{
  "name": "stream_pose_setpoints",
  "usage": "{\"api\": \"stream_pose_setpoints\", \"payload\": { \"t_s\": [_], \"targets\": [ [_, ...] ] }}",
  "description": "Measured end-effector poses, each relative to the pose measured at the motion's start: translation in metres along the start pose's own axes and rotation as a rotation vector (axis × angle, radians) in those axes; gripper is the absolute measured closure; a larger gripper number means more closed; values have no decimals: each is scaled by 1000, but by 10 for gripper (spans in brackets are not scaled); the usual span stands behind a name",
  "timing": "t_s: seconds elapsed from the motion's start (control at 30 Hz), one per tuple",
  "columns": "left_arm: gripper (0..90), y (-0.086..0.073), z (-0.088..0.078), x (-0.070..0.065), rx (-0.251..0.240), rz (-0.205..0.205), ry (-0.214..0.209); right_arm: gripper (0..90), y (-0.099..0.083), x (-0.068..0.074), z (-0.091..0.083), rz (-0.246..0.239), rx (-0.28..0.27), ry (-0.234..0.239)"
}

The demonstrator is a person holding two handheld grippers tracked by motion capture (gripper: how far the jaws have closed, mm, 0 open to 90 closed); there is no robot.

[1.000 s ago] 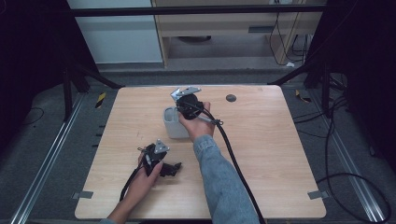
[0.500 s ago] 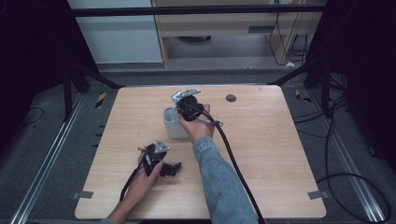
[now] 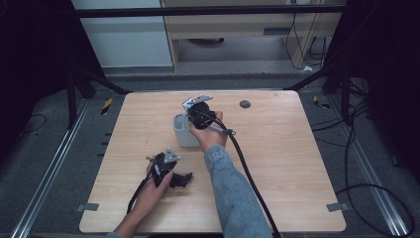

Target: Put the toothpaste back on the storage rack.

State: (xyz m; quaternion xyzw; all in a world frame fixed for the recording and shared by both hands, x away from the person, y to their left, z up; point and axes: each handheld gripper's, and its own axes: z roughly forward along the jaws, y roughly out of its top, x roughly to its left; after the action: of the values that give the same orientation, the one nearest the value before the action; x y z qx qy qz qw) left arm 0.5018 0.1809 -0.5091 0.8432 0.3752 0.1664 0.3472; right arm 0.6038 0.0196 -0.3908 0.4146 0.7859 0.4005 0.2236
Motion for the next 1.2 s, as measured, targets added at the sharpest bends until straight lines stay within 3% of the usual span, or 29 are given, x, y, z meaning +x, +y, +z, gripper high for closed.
{"api": "stream_pose_setpoints", "payload": {
  "t_s": [1.2],
  "targets": [
    [0, 0, 0, 0, 2, 0, -1, 784, 6, 1, 8, 7, 18, 0]
  ]
}}
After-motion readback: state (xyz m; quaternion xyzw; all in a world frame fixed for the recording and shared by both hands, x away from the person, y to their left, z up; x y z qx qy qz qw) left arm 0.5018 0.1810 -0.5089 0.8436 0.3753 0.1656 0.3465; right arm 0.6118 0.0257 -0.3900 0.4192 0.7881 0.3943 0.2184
